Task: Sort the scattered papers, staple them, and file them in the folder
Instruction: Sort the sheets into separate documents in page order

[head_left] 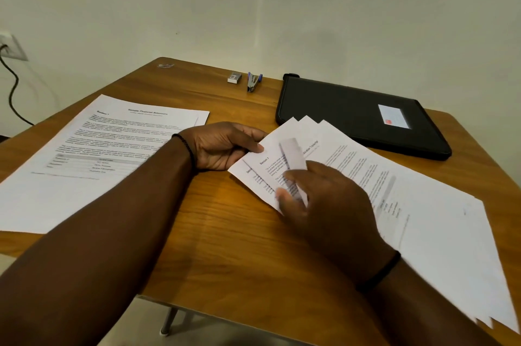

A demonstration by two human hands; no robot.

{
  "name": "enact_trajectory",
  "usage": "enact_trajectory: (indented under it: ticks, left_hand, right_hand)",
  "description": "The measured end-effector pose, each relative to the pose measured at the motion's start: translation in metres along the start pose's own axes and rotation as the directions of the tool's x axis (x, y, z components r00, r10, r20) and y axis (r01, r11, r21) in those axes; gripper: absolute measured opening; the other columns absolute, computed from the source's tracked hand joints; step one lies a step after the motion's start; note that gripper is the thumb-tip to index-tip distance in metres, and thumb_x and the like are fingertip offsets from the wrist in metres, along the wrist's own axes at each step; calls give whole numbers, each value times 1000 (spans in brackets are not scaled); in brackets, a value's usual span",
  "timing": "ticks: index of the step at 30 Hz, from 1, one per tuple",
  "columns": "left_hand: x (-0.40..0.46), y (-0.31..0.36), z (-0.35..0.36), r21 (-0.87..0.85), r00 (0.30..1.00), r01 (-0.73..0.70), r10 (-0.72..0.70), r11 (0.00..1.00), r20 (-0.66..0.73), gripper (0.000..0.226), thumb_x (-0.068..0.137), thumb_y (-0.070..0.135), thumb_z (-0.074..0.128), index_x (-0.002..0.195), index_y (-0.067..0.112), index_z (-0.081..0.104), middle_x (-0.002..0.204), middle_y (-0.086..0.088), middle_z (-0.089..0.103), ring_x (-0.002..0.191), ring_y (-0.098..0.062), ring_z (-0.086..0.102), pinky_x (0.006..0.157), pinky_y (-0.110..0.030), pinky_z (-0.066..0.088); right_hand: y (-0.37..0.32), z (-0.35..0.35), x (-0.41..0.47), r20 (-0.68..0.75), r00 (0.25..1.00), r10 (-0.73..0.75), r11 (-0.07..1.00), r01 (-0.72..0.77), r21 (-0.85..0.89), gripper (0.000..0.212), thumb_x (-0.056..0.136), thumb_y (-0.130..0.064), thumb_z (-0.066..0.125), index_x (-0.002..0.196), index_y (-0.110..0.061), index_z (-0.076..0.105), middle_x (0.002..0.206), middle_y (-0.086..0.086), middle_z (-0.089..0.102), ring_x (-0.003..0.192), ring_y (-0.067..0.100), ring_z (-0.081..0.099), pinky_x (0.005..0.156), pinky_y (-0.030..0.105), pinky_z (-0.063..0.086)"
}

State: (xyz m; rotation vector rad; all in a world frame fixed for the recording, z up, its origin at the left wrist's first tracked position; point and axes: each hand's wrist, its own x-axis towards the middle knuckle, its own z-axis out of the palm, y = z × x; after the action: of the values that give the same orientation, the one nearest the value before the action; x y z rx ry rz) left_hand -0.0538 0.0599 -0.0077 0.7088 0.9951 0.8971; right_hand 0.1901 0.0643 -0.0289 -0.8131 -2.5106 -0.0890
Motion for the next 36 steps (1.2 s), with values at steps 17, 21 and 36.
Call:
enact_trajectory:
  ticks: [17, 21, 36]
  left_hand:
    - [-1, -1, -3, 63, 995, -29, 23, 998, 92, 41, 92, -1, 52, 131, 7, 61, 128, -20, 64, 109, -31, 69, 80, -41, 61]
    - [2, -1, -7, 70, 995, -22, 15, 997, 100, 50, 92, -12, 47, 137, 9, 55, 136, -18, 60, 114, -33, 66, 88, -44, 56]
    - [-2, 1, 3, -4, 1000, 5, -5, 1000, 9, 36, 99, -2, 42, 129, 7, 60, 123, -18, 68, 99, -29, 73, 66, -35, 63]
  right_hand:
    - [9, -6, 2, -79, 943, 322, 899, -279, 339, 25, 90, -52, 59, 96, -29, 66, 82, -13, 69, 63, 2, 63, 58, 25, 57]
    - [14, -15, 5, -210, 871, 444, 854, -340, 393, 48, 96, -27, 60, 138, -29, 36, 104, -18, 53, 67, -6, 53, 54, 6, 47]
    - [-2, 1, 0, -64, 998, 13, 1000, -14, -20, 51, 82, -58, 60, 102, -13, 73, 99, 6, 74, 78, 22, 70, 64, 34, 59]
